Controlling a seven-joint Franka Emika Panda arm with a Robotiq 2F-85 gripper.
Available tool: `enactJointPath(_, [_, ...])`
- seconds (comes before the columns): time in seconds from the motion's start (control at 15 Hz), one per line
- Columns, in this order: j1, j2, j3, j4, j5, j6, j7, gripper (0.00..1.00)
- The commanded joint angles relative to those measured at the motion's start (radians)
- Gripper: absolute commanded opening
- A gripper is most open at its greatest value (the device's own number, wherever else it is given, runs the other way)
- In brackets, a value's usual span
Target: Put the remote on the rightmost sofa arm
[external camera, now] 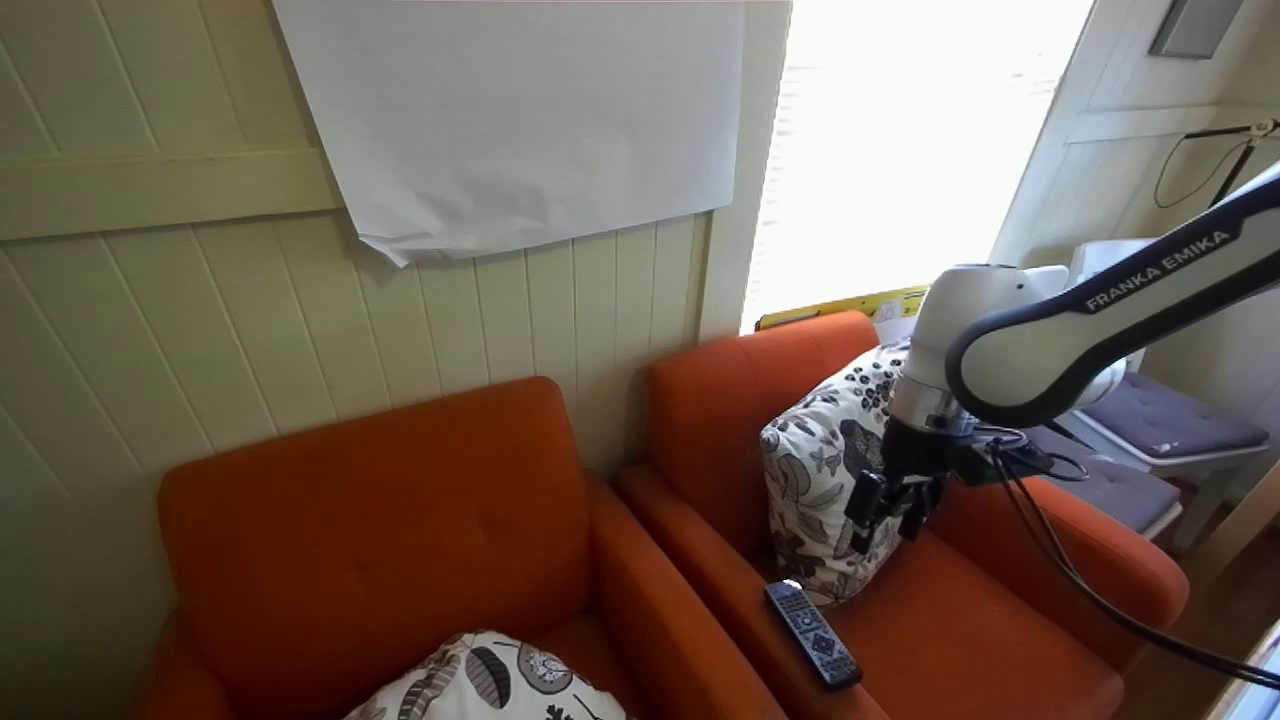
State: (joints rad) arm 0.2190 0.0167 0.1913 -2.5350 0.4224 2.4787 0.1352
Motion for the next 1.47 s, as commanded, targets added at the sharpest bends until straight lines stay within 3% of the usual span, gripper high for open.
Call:
enactJointPath(0.0, [0.014, 0.118, 0.03, 0.039, 0.02, 0.124, 0.013, 1.0])
enactJointPath(0.27, [0.016, 0.212, 0.081, 0.058, 0.102, 0.255, 0.015, 1.0])
enactJointPath(0.6, [0.037, 0.29, 0.102, 0.06, 0.082, 0.375, 0.151, 1.0])
enactJointPath(1.0, [0.142, 0.361, 0.018, 0.053, -0.036, 0.533, 0.336, 1.0])
enactJointPath(1.27, [0.42, 0.419, -0.287, 0.043, -0.19, 0.642, 0.561, 1.0])
enactJointPath(1.33, [0.457, 0.44, -0.324, 0.054, -0.193, 0.648, 0.584, 1.0])
enactJointPath(1.4, [0.458, 0.451, -0.316, 0.062, -0.172, 0.653, 0.583, 1.0])
